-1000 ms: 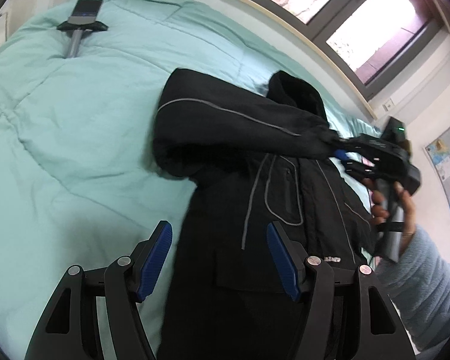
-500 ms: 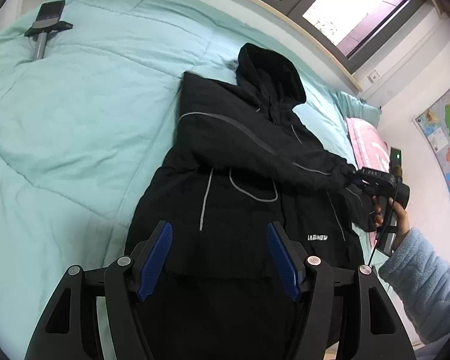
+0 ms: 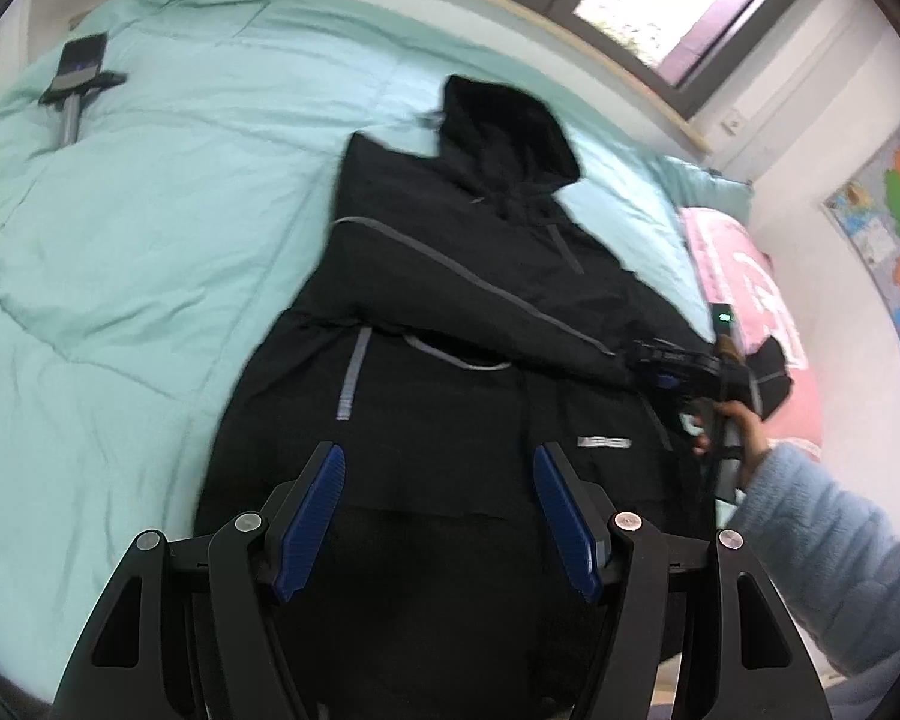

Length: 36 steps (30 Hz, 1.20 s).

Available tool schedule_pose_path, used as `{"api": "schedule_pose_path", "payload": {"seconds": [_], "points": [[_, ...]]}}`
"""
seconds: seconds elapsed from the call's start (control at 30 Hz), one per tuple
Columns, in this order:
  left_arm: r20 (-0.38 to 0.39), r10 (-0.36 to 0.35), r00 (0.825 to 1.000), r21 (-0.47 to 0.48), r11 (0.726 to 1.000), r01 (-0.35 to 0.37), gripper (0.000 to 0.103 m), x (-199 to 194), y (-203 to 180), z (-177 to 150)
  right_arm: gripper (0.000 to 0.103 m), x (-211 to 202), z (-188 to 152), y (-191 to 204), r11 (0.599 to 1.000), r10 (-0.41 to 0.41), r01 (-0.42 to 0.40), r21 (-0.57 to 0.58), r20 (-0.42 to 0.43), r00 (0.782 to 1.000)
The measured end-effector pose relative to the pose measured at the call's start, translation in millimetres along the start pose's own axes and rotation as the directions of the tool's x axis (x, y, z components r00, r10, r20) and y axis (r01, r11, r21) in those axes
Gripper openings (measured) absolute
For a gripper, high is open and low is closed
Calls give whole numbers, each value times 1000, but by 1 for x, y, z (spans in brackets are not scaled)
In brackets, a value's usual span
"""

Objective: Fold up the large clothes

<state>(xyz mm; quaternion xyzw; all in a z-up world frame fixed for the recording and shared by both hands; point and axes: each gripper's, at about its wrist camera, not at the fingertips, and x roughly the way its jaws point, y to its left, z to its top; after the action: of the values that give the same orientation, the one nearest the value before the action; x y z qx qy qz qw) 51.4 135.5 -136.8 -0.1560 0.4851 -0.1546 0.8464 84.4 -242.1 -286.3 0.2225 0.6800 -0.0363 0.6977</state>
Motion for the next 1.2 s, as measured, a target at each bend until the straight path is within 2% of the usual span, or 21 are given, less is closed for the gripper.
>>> {"api": "schedule_pose_path", "payload": {"seconds": [0.17,0.23,0.27,0.3,0.4,0.43,0.53,0.6,0.67,0.77,0.83,0.9,1.07,1.2], "points": [[102,-66,993,81,995,58,67,-43,-50,5,57,-40,-13,-16,998,32,-29,-64,54,998],[153,-52,987,126,991,33,67,-65,-69,7,64,-58,-17,-28,997,12,-6,-81,68,998],[182,-33,983,143,990,7,67,-78,-77,8,76,-65,-18,-33,995,-20,28,-95,82,996],[196,-26,980,148,989,-4,67,-85,-82,7,80,-75,-20,-42,992,-53,66,-112,109,993],[231,48,972,122,990,-78,72,-101,-89,6,80,-108,-25,-77,981,-118,142,-129,181,976],[232,82,969,102,989,-108,72,-102,-90,4,81,-116,-24,-87,981,-129,154,-119,194,973],[212,119,970,66,989,-135,72,-88,-87,-4,81,-149,-20,-132,978,-184,202,-50,242,953],[165,198,966,46,977,-209,72,-69,-82,-11,81,-171,-15,-161,970,-229,242,-8,291,929],[116,246,962,29,968,-251,72,-53,-76,-19,81,-185,-8,-183,963,-265,269,34,322,909],[80,246,966,-43,969,-244,72,-41,-70,-26,81,-201,8,-221,951,-310,289,112,342,887],[77,243,967,-69,969,-238,72,-38,-72,-30,81,-209,20,-252,943,-326,277,184,353,877],[77,259,963,-66,965,-255,72,-38,-78,-34,81,-213,27,-279,936,-326,246,252,356,876],[76,289,954,-50,957,-286,72,-40,-88,-43,81,-212,37,-339,922,-207,48,385,384,900],[65,312,948,-67,949,-308,72,-39,-91,-46,81,-205,40,-356,907,-194,13,422,388,901]]}}
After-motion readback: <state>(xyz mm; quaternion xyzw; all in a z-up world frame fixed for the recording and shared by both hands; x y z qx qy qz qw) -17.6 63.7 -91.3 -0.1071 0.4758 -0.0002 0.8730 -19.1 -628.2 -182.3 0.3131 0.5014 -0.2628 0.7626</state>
